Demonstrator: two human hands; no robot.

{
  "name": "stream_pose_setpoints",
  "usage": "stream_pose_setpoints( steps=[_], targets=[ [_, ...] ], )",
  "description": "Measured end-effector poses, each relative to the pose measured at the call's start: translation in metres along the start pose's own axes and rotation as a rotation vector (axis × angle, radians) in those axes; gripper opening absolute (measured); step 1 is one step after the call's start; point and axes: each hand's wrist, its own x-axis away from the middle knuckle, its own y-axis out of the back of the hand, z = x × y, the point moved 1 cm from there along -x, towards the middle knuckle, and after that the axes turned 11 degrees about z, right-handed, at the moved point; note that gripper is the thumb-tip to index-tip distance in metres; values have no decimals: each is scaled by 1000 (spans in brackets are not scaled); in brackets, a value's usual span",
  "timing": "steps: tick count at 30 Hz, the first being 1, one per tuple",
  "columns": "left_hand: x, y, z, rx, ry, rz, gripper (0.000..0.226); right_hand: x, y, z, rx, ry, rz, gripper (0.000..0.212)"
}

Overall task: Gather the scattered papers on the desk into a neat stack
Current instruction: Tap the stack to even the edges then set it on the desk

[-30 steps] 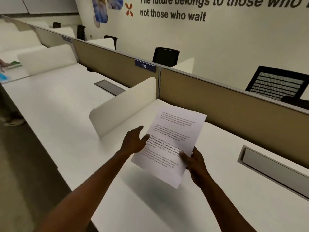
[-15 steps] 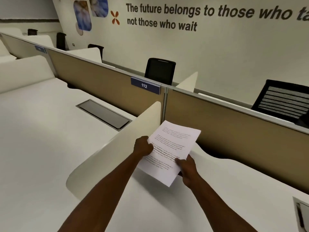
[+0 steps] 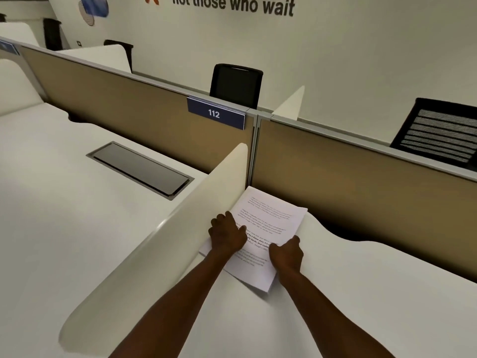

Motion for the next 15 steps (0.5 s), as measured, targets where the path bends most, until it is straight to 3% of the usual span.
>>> stream_pose_setpoints(
  steps=[5, 11, 15],
  targets=[
    [3, -5, -1, 23, -3, -18, 80, 0, -5, 5, 37, 18, -17, 51],
    [13, -15, 1, -72, -41, -85, 86, 3, 2, 8, 111, 54, 17, 50],
    [15, -17, 1, -122, -47, -77, 88, 3, 4, 12, 291, 37, 50, 77]
  ],
)
